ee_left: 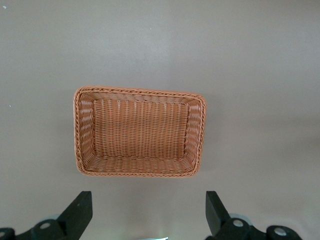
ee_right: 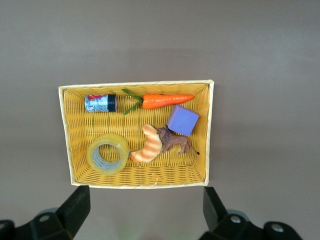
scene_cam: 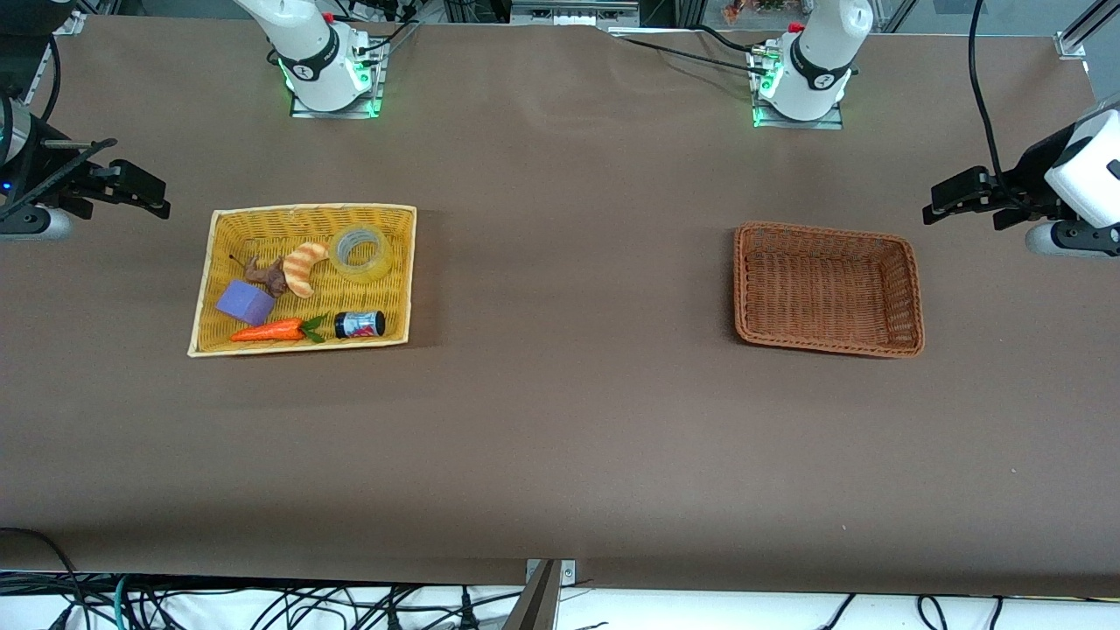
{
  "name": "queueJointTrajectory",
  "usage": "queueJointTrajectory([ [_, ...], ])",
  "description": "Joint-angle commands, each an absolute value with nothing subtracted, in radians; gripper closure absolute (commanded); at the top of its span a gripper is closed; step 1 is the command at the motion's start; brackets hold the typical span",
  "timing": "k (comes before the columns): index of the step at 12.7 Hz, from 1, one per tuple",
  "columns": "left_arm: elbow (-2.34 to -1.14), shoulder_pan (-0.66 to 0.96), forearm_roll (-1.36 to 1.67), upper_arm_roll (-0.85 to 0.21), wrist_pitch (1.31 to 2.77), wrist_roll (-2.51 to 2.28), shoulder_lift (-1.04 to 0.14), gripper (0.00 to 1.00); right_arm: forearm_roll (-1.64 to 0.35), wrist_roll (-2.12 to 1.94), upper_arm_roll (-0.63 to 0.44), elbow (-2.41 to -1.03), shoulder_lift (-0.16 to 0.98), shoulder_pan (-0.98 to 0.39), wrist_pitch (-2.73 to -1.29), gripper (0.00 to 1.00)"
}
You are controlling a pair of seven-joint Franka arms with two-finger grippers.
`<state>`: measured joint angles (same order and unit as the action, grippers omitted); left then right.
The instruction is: Transfer tape with both arms
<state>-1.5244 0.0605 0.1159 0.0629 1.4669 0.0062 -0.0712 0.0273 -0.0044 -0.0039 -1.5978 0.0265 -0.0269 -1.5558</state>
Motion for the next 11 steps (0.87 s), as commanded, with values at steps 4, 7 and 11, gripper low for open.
queueJointTrajectory([
  [4, -1.526, 0.058, 0.137, 0.064, 1.465, 0.028, -0.067, 0.00, 0.031, 0.005, 0.008, -1.617, 0.009, -0.015, -1.563, 0.00],
  [7, -1.526, 0.058, 0.137, 0.064, 1.465, 0.028, -0.067, 0.00, 0.022, -0.006, 0.009, -1.615, 0.030, -0.014, -1.552, 0.00],
  [11, -1.526, 0.058, 0.137, 0.064, 1.465, 0.028, -0.067, 0.00, 0.020, -0.015, 0.005, -1.612, 0.035, -0.012, -1.545, 0.00],
])
